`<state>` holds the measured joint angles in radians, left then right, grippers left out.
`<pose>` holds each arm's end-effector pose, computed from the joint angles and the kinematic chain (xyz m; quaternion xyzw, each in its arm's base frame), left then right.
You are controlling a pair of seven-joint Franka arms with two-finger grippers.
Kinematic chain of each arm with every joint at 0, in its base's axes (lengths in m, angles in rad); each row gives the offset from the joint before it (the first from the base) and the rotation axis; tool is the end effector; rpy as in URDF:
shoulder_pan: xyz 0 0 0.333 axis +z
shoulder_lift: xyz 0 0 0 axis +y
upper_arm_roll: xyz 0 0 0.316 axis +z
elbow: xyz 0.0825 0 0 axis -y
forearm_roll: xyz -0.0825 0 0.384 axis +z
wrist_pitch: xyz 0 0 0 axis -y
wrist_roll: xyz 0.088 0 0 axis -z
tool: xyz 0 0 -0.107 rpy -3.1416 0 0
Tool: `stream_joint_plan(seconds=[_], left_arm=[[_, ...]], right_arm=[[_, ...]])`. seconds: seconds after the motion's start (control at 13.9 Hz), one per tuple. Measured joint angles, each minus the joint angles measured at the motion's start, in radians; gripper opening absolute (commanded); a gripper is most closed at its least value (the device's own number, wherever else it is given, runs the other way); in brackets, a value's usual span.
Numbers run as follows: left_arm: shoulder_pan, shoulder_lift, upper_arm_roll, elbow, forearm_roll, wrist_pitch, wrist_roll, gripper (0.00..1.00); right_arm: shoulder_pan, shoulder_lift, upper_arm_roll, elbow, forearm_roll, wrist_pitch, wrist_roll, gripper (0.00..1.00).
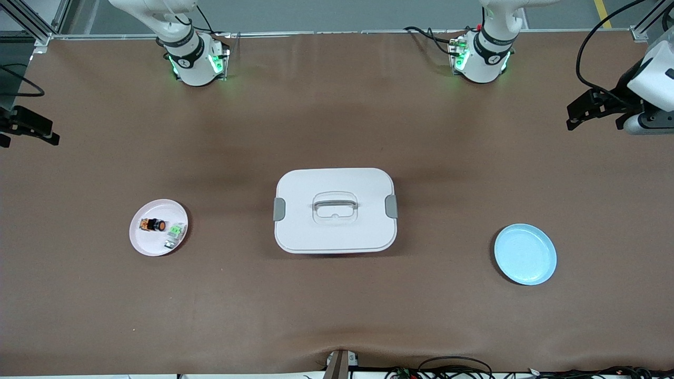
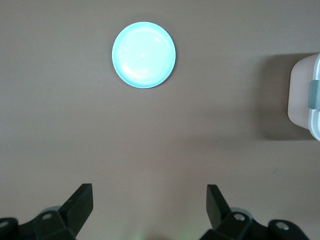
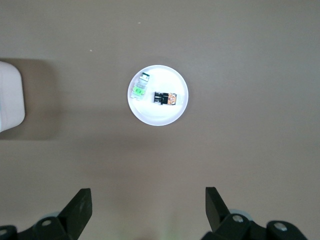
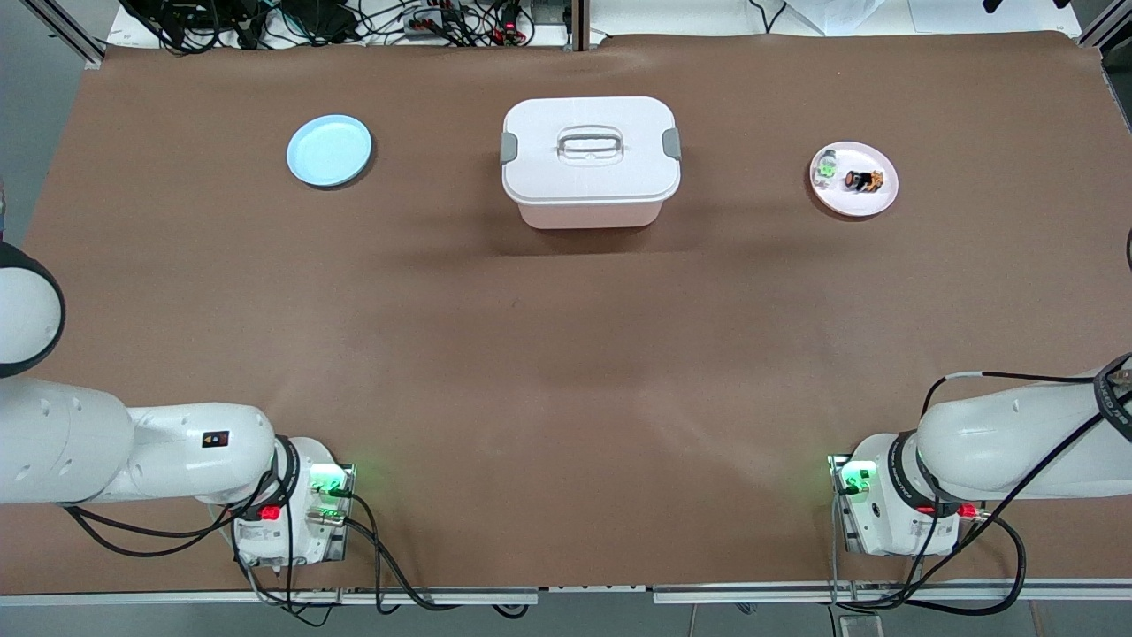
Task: Transfer orange switch to right arm and place
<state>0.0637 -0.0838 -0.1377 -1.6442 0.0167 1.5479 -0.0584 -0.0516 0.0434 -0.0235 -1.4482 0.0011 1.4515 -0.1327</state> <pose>0.5242 -0.0402 0.6328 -0.9999 0.0074 0.0057 0.0145 0.5545 -0.0413 0.6473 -0.9994 -0.0288 0.0199 0.0021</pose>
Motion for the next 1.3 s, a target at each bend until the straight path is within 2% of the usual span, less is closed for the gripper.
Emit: stream_joint_plan(seconds=[0.36,1.3], left_arm=[[0.0,0.0,0.0,0.0,0.0,0.0,0.0,1.0],[-0.006,0.0,-0.004,0.002,-0.036,0.0,0.002,1.0]], right_arm=[[0.046,-0.021,0.001,-0.009,0.003,0.029,0.001,1.0],[0.021,-0.021,-0.019,-0.017,0.013,0.044,0.0,1.0]])
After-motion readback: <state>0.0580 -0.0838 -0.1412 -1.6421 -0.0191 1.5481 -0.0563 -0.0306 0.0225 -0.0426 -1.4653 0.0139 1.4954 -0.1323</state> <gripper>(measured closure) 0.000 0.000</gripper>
